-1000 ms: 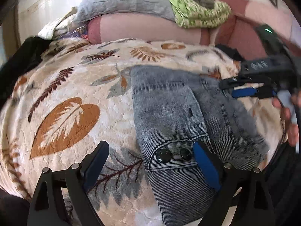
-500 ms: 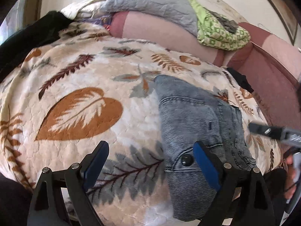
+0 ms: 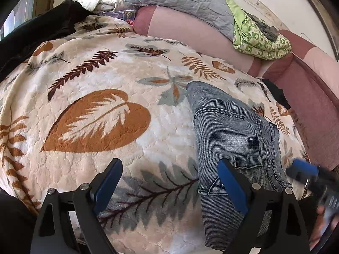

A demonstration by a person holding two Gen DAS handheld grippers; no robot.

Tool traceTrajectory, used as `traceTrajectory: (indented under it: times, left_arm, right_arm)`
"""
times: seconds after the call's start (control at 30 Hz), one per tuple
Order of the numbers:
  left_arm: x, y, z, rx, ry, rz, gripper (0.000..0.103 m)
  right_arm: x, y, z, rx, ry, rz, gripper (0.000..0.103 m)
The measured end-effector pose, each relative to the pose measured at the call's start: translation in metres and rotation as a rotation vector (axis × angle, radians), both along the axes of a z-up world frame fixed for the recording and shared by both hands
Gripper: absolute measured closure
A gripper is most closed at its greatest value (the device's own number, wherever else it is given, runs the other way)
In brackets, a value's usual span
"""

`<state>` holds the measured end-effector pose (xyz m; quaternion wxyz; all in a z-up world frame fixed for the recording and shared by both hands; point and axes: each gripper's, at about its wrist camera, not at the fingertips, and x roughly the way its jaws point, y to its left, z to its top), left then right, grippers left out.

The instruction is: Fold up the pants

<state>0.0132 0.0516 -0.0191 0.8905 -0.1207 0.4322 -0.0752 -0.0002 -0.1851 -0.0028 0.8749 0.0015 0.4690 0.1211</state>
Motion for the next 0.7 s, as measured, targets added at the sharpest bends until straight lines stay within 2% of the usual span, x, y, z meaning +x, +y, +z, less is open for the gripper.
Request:
traceTrajectory:
  times: [0.07,0.1,0.17,0.3,0.37,0.47,0.57,0.7]
  left_arm:
    - [0.000,0.000,0.000,-0.002,0.001,-0.003,0.011]
    - [0.000,0.000,0.000,-0.003,0.002,-0.006,0.011]
    - [-0.002,0.000,0.002,-0.001,-0.007,-0.003,0.011]
    - [-0.001,0.005,0.002,-0.041,0.000,0.007,0.012]
    - [-0.001,0.009,0.002,-0.095,0.006,0.003,0.012]
    - [0.006,0.015,-0.004,-0.258,0.062,-0.022,0.012]
    - [0.011,0.013,-0.012,-0.310,0.111,-0.023,0.012]
    - [0.017,0.004,-0.014,-0.338,0.127,-0.047,0.012]
  right_arm:
    - [0.001,0.008,-0.041,-0.068,0.123,0.040,0.026]
    - [-0.003,0.009,-0.041,-0.083,0.081,0.047,0.026]
    - [-0.002,0.012,-0.029,-0.095,0.078,0.056,0.026]
    - [0.011,-0.007,0.004,0.013,0.080,0.009,0.026]
    - [0.022,-0.006,0.023,0.029,0.058,0.002,0.026]
    - [0.044,0.006,0.055,0.046,0.040,0.034,0.026]
    - [0.084,0.035,0.073,0.034,0.066,0.118,0.025]
    - [0.153,0.082,0.064,-0.009,0.205,0.187,0.023]
